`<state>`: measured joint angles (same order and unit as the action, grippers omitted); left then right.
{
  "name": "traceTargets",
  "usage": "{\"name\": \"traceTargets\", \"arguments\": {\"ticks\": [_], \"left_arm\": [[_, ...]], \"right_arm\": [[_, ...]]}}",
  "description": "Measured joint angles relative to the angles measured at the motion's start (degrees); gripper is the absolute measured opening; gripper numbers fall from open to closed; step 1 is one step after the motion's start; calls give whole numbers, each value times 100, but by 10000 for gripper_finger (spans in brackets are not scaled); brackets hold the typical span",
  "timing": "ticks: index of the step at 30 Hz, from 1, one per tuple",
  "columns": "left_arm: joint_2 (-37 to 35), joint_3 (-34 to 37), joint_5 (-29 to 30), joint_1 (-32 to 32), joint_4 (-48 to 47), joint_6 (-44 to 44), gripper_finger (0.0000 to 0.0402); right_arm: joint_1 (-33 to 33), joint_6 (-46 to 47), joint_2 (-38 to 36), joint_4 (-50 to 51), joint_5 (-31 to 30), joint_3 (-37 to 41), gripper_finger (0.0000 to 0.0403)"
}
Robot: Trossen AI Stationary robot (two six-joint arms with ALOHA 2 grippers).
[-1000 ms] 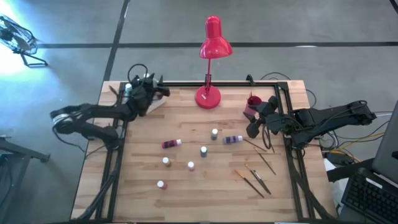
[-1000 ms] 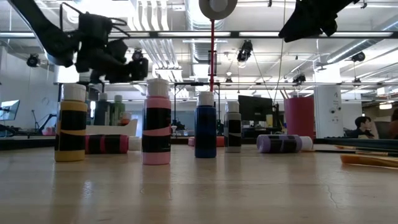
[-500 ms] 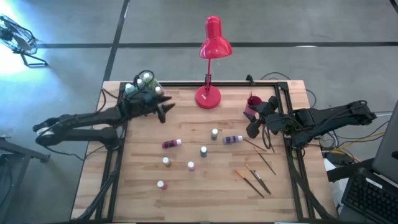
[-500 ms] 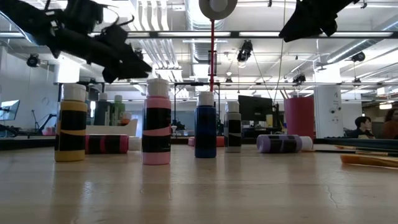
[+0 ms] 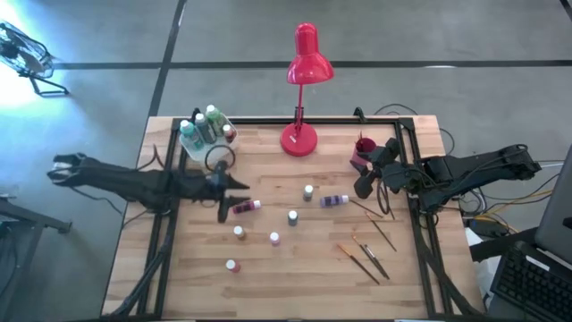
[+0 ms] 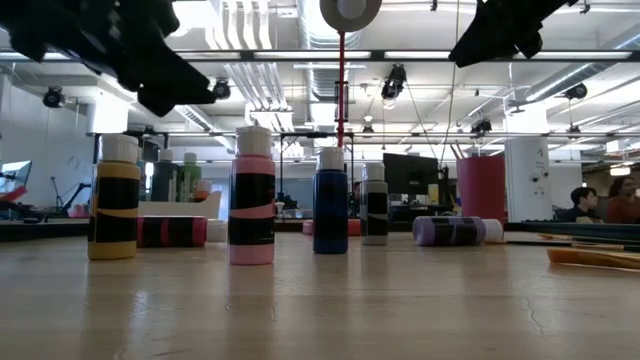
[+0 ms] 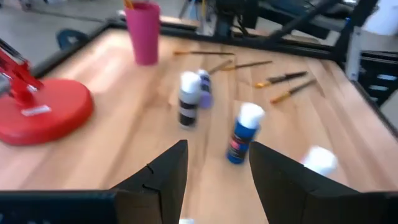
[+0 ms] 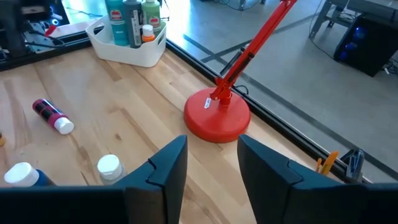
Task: Pick & Place Paint Supplies
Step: Put the gold paintbrush into the pink cup
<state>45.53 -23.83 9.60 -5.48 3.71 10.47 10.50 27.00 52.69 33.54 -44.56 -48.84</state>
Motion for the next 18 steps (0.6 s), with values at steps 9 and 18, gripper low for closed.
{"name": "traceTargets", "arguments": {"ticks": [9,18], "left_arm": [[-71,-645,653,-1300,-1715,1033,176],[-37,-1345,1362,-2682,-3372,2564,176]], "right_arm": [[-2,2,0,0,2,0,173],[-2,2,2,4,2,0,204]]}}
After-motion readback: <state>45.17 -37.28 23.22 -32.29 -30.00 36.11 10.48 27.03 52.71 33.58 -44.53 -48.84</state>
